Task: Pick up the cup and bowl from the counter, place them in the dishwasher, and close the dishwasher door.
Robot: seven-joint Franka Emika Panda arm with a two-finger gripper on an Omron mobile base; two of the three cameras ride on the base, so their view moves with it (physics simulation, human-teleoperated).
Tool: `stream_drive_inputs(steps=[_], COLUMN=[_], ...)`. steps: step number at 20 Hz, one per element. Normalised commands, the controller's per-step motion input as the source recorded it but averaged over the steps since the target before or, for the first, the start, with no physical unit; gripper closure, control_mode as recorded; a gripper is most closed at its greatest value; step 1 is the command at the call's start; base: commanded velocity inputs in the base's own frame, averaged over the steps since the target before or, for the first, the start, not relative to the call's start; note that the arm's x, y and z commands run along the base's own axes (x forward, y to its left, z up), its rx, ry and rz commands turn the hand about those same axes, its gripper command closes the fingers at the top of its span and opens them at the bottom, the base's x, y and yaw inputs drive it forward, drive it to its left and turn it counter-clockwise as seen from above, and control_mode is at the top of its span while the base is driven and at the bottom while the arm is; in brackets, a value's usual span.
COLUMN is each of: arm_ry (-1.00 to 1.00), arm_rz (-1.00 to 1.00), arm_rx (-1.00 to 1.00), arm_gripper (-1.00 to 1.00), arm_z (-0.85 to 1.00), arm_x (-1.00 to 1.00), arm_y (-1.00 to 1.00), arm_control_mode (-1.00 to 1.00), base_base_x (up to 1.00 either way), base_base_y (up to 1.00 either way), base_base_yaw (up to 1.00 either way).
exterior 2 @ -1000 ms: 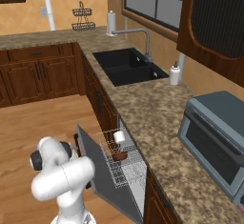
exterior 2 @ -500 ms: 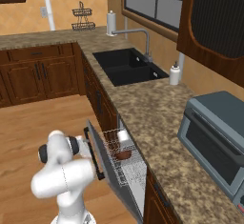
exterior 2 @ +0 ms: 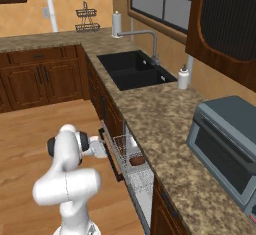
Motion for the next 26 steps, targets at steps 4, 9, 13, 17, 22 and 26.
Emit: stream_drive_inputs(steps=[4,9,13,17,22,26], arm_ry=[0.03,0.05,0.11,0.15,0.15,0.11], arm_rz=[0.25,0.29,0.22,0.14,0.06,0.00], arm_rx=[0.19,0.18,0.19,0.14,0.09,0.02], arm_gripper=[-1.00,-1.00,-1.00,-1.00,-1.00,-1.00], arm_z=[0.00,0.00,-0.03,-0.10,-0.14,-0.02], arm_x=[0.44,0.44,0.69,0.84,0.78,0.44], arm_y=[-1.00,-1.00,-1.00,-0.98,-0.75,-0.28], arm_control_mode=[-1.00,-1.00,-1.00,-1.00,-1.00,-1.00], base_base_x=[0.00,0.00,0.00,0.00,0.00,0.00], base_base_y=[0.00,0.00,0.00,0.00,0.00,0.00], base_base_yaw=[0.00,0.00,0.00,0.00,0.00,0.00])
